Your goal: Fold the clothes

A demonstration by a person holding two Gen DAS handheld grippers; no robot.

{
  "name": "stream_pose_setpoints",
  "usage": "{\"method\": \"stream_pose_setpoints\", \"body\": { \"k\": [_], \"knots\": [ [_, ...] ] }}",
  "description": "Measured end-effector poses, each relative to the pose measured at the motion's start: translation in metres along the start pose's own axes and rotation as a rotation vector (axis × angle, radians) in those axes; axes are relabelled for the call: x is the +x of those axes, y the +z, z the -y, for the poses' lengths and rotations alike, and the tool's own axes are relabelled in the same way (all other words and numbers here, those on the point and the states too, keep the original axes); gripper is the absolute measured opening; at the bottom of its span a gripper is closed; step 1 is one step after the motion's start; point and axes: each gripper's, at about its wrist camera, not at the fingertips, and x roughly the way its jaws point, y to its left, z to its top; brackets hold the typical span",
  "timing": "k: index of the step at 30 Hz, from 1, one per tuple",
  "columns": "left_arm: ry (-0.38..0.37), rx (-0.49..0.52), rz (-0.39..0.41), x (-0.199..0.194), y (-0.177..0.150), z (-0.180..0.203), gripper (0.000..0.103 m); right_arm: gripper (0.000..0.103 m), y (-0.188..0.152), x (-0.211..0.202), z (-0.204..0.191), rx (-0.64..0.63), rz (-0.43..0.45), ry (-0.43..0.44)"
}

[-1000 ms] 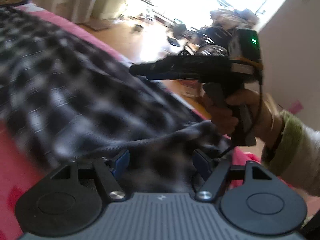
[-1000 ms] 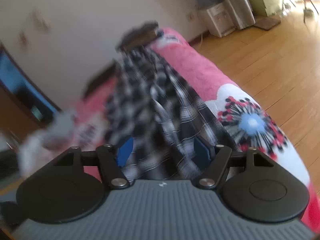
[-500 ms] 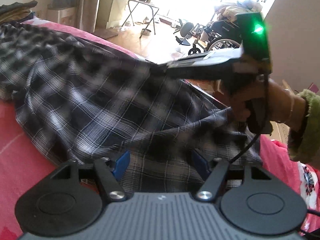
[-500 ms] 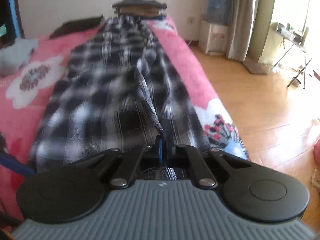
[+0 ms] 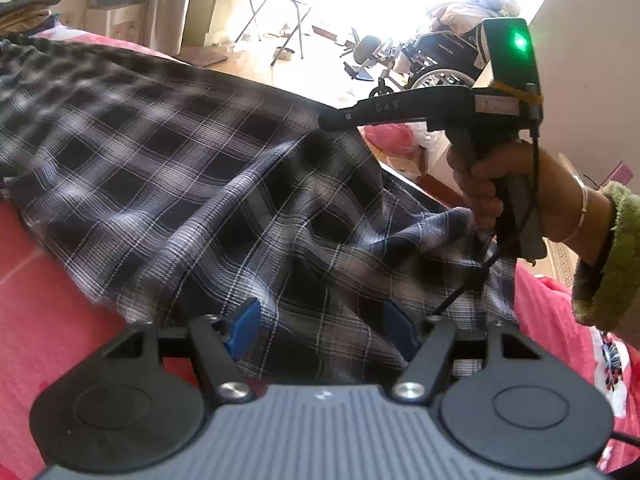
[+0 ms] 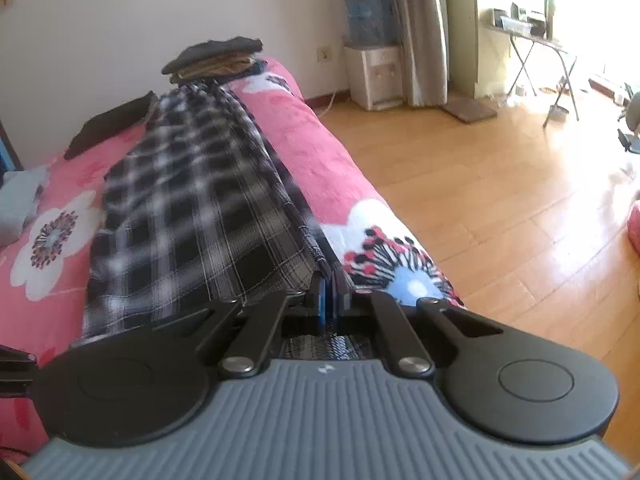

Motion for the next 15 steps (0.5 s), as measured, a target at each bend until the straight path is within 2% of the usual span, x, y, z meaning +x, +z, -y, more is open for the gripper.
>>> {"method": "stream_pose_setpoints", "body": {
  "k": [5, 10, 13, 15],
  "knots": [
    [-0.013, -0.004, -0.019, 0.003, 0.001, 0.001, 0.068, 0.001, -0.005, 0.014, 0.017, 0.095, -0.052, 0.038],
    [-0.029, -0.002, -0.04, 0.004, 0.0, 0.005, 0.068, 0.002, -0.01, 0.034, 0.046, 0.298, -0.126, 0.119],
    [-0.035, 0.002, -0.054, 0.004, -0.002, 0.007, 0.068, 0.005, -0.013, 0.032, 0.063, 0.427, -0.135, 0.167],
    [-0.04, 0.007, -0.059, 0.003, -0.003, 0.008, 0.068, 0.006, -0.015, 0.024, 0.069, 0.45, -0.141, 0.17]
  ]
}}
